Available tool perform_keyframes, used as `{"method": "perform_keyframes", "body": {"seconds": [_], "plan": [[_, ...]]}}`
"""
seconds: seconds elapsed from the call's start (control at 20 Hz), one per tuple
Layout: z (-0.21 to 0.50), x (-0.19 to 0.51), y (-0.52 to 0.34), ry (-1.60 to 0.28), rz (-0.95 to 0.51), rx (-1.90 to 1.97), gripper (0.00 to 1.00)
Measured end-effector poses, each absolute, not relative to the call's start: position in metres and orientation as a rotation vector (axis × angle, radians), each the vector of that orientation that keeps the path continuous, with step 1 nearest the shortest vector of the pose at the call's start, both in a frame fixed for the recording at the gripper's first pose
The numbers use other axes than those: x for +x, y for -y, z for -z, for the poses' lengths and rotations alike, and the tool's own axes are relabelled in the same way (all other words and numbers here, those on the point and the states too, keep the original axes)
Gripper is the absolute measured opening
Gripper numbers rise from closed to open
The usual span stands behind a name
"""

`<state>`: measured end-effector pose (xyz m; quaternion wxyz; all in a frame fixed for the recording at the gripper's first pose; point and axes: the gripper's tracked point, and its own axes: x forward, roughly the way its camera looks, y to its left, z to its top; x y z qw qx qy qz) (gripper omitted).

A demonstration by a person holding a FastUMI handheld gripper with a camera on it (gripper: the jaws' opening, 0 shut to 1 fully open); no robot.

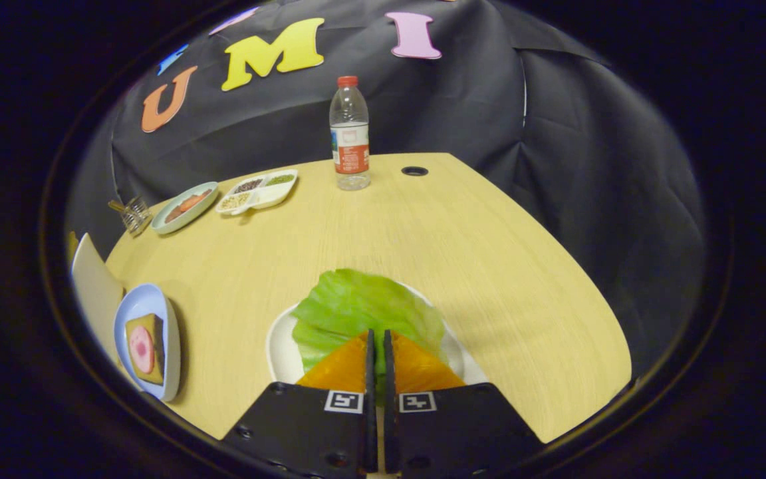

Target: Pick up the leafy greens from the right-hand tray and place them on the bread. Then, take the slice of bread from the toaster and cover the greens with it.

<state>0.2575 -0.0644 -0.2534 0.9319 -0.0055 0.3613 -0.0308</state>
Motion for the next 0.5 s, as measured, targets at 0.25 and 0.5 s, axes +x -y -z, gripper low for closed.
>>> {"method": "perform_keyframes", "body": {"seconds": [0.25,0.5], "plan": [[0.240,0.239,0.059,-0.737,0.049,0.052,0.01],[0.201,0.220,0.051,-0.681,0.013,0.042,0.00]]}}
